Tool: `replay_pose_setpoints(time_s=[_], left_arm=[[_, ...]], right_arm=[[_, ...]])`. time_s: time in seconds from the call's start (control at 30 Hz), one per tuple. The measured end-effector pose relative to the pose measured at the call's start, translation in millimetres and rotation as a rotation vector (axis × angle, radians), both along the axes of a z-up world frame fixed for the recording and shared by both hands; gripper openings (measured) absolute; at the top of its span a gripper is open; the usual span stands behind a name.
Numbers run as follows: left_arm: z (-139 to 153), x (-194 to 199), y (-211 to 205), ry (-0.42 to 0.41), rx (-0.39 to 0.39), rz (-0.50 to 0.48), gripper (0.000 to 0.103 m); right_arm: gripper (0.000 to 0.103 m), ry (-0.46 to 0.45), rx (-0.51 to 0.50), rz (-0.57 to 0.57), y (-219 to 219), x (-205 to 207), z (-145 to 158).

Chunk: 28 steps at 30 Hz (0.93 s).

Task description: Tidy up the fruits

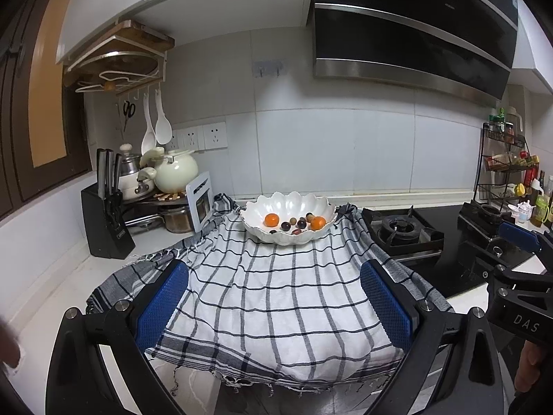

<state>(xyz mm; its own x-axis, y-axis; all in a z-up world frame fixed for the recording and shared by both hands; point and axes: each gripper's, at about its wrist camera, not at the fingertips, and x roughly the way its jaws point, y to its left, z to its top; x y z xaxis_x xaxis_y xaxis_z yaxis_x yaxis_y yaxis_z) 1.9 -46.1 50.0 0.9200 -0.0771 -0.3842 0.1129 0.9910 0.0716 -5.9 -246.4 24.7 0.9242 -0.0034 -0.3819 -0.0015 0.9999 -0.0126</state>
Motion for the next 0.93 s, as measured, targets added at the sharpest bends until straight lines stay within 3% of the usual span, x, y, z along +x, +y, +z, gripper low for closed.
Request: replay_pose_setpoints(time_s=[0.93], left_arm=[[7.0, -9.9, -2.9, -0.012, -0.006, -0.01, 0.102]], right_arm=[[0.084, -0.015, 0.02, 0.001, -8.0, -9.8, 4.9]])
